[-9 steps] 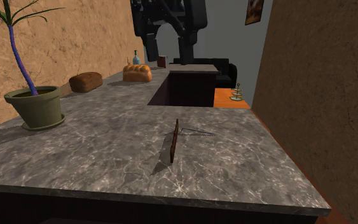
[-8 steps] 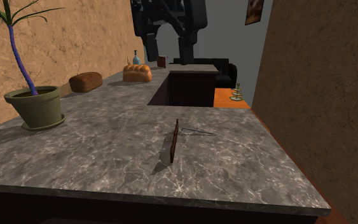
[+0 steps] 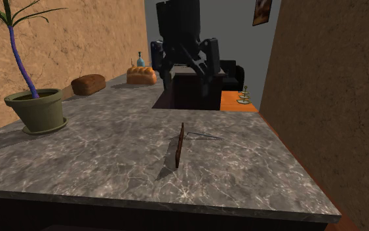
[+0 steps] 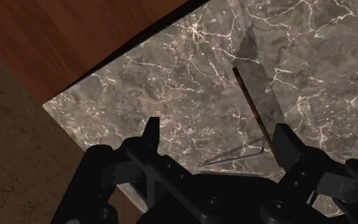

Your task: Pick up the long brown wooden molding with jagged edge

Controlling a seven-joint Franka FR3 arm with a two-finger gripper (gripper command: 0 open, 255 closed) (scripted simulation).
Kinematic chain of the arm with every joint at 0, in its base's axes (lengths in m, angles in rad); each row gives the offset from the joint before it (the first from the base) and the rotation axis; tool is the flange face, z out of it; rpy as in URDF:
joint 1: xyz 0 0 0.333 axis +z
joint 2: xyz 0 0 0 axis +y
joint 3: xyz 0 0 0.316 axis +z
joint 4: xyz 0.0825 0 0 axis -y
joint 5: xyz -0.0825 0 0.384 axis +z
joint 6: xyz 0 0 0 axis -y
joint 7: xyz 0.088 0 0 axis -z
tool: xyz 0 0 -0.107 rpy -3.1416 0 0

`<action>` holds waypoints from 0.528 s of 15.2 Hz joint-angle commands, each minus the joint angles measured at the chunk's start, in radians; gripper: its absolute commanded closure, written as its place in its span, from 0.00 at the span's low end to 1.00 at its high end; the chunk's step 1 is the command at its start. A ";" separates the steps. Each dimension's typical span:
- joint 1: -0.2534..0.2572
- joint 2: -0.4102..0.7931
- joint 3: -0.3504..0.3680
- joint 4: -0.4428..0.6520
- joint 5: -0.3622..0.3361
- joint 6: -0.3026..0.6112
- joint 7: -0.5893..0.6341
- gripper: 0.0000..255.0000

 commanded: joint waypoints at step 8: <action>0.096 0.238 0.023 -0.037 0.026 0.259 -0.184 0.00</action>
